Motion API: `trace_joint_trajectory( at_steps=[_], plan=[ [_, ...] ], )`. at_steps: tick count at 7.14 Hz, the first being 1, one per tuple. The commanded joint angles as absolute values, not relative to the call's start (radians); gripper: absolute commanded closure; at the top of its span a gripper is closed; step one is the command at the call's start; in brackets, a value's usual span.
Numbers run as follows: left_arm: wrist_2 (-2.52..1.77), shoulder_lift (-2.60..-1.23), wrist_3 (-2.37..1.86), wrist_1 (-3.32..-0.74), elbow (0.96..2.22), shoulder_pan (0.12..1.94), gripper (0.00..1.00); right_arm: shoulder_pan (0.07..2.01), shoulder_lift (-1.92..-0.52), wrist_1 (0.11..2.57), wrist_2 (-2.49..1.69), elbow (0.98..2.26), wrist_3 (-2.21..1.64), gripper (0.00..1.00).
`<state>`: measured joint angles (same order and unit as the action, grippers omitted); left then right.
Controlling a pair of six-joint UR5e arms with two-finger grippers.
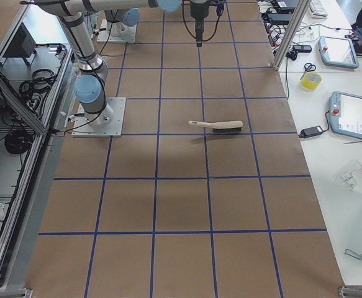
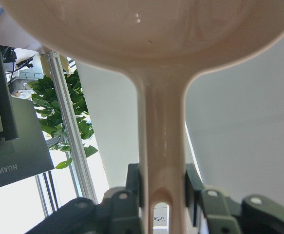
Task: Sweep and dump trash into bin
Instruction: 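Hold the dustpan upturned over the bin with the left gripper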
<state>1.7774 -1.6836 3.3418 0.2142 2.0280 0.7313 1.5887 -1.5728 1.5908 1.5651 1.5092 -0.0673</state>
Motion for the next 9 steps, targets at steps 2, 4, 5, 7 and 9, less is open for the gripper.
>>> trace_joint_trajectory(
  at_steps=[2, 4, 5, 7, 9],
  plan=[
    [1.749, -1.706, 3.335, -0.48, 1.675, 0.735, 1.0, 1.588, -1.574, 1.592, 1.563, 1.511, -0.04, 0.0],
    [1.639, -1.739, 3.298, -0.85, 1.478, 0.736, 1.0, 1.588, -1.574, 1.592, 1.559, 1.511, -0.04, 0.0],
    [1.52, -1.735, 3.202, -1.015, 1.451, 0.733, 1.0, 1.589, -1.574, 1.592, 1.56, 1.511, -0.04, 0.0],
    [1.502, -1.732, 2.947, -1.089, 1.463, 0.764, 1.0, 1.589, -1.574, 1.592, 1.56, 1.511, -0.04, 0.0],
    [1.482, -1.685, 2.637, -1.248, 1.451, 0.892, 1.0, 1.588, -1.574, 1.592, 1.565, 1.511, -0.032, 0.0]
  ],
)
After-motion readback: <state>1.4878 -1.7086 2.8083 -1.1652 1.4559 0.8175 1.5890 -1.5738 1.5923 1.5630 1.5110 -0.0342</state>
